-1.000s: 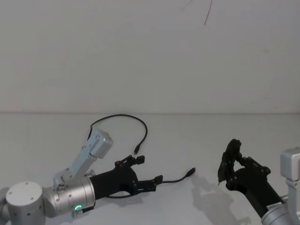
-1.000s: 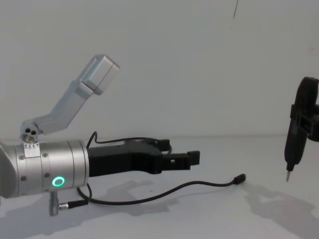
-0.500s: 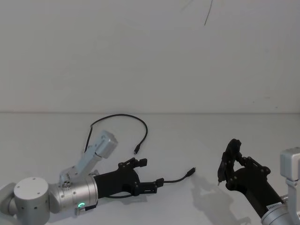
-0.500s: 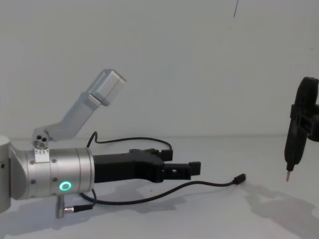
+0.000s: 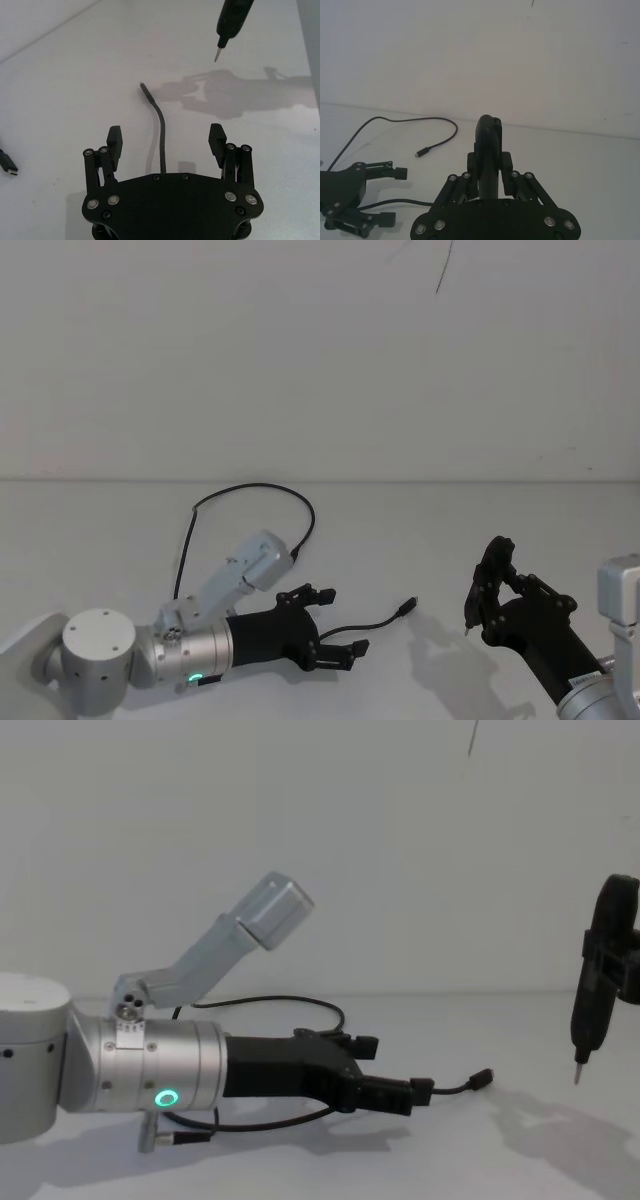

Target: Pick up the data cable with the one hand.

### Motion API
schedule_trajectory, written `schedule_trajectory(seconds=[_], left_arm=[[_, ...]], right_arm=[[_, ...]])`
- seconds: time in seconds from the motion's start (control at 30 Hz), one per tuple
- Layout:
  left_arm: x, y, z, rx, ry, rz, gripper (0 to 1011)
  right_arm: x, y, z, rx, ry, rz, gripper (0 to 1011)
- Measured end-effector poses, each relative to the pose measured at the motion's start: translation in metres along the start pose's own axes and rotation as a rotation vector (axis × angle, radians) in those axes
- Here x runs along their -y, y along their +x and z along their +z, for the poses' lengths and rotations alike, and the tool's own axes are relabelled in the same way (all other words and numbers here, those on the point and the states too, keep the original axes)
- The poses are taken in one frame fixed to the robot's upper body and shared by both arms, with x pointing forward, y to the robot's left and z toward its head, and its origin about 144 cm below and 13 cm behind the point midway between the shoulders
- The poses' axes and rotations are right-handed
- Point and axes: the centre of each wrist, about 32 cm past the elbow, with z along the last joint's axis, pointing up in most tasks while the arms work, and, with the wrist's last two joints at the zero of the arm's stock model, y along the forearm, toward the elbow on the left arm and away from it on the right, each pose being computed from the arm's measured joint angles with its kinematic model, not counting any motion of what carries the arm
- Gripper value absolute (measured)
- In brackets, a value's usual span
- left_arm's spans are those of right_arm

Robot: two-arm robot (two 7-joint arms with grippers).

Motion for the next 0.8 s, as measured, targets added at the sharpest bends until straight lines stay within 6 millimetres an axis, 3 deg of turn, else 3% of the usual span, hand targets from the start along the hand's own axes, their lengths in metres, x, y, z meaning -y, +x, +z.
schedule_trajectory(seconds=[0.5, 0.8], left_arm=[[0.011, -0.004, 0.009, 0.075, 0.056, 0.022, 993], [0.015, -0.004, 0.010, 0.072, 0.085, 0.032, 773]], right_arm=[[0.000, 0.000, 0.000, 0.000, 0.000, 0.000, 269], [0.000, 0.000, 0.000, 0.000, 0.000, 0.000, 269]])
